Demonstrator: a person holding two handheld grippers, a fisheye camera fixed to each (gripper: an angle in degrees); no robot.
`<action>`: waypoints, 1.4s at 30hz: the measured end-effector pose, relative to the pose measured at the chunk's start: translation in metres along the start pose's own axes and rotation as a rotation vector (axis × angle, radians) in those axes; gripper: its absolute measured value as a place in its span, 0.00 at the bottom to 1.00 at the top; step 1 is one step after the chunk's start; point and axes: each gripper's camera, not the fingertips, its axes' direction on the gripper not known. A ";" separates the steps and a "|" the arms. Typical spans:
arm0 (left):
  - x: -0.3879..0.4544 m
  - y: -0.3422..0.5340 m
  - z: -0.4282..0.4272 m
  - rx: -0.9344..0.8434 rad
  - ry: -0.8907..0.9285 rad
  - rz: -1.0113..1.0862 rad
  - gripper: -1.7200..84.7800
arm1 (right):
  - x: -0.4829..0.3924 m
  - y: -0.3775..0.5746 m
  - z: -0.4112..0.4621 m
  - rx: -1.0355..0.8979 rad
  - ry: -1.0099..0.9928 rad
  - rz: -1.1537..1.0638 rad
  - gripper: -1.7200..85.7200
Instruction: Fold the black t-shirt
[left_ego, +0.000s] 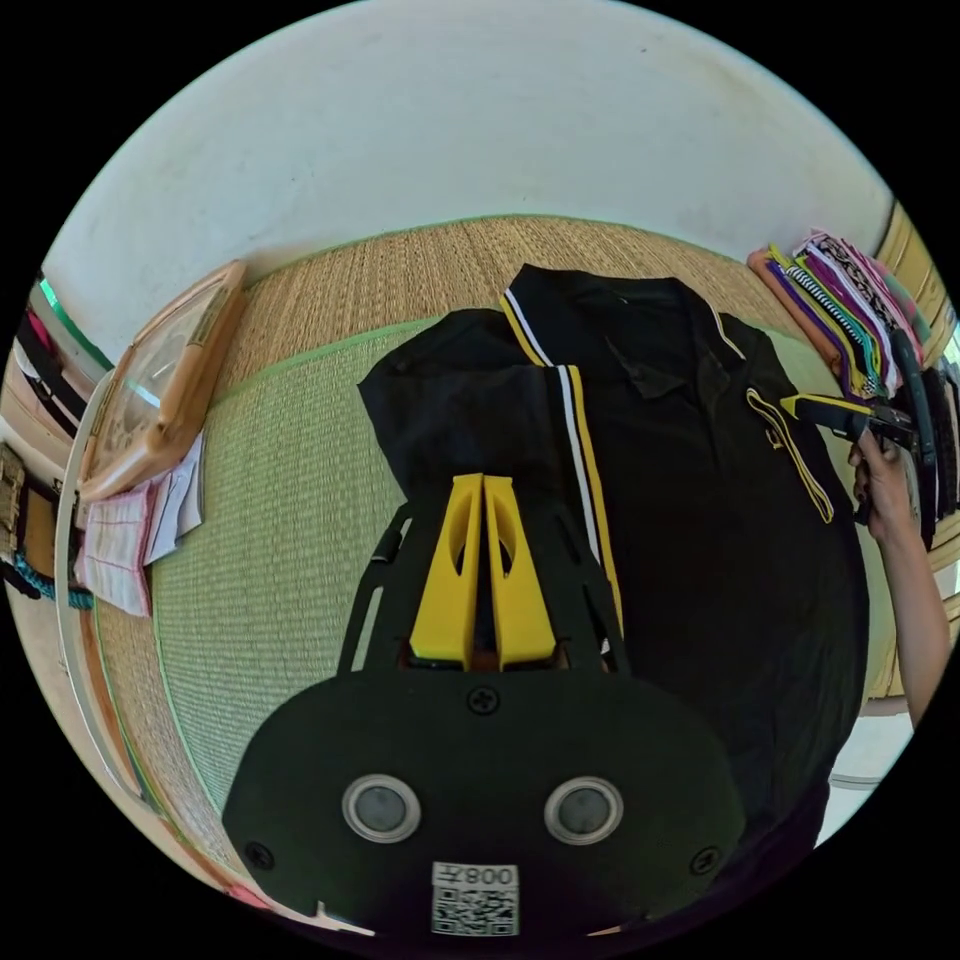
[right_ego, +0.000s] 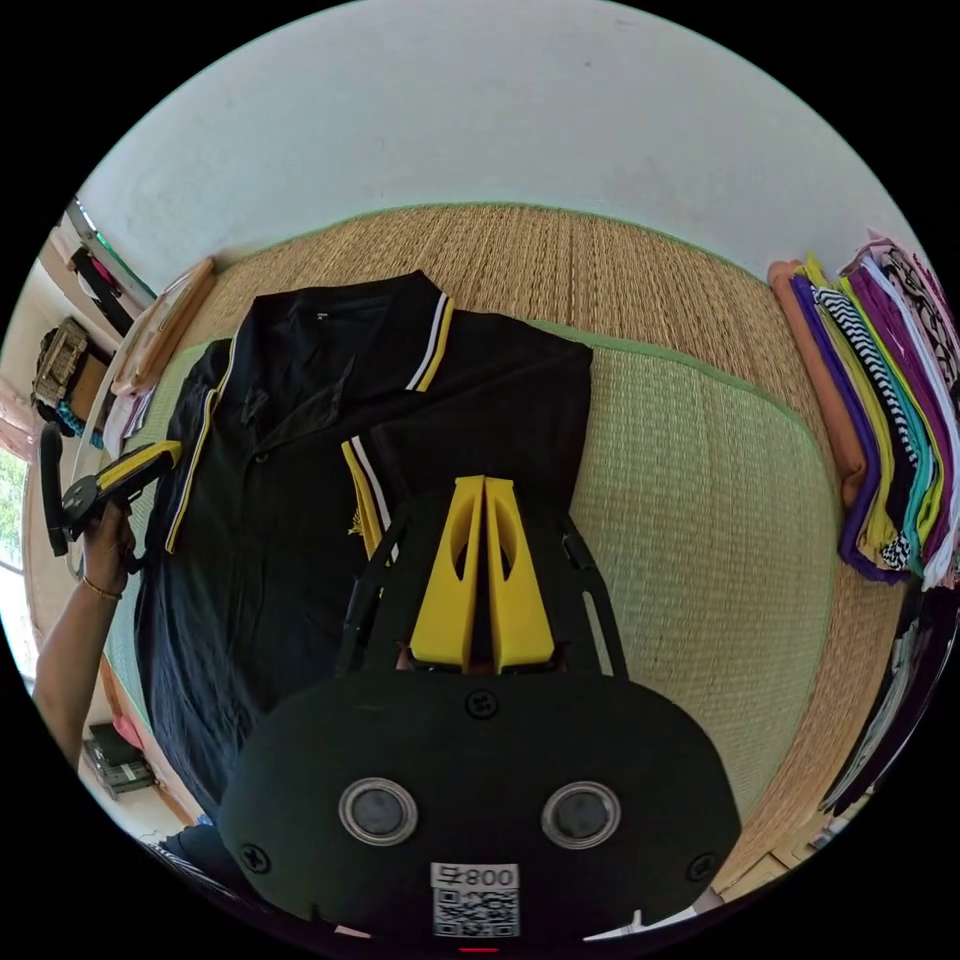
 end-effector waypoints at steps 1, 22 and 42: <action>-0.002 -0.005 0.001 0.001 0.001 -0.007 0.02 | 0.001 -0.002 0.001 0.004 0.002 0.008 0.02; -0.052 0.163 -0.097 -0.028 0.344 -0.117 0.02 | 0.031 0.134 -0.046 -0.033 -0.178 0.004 0.02; -0.125 0.305 -0.180 -0.211 0.486 -0.278 0.04 | 0.131 0.344 -0.120 -0.181 -0.249 0.357 0.05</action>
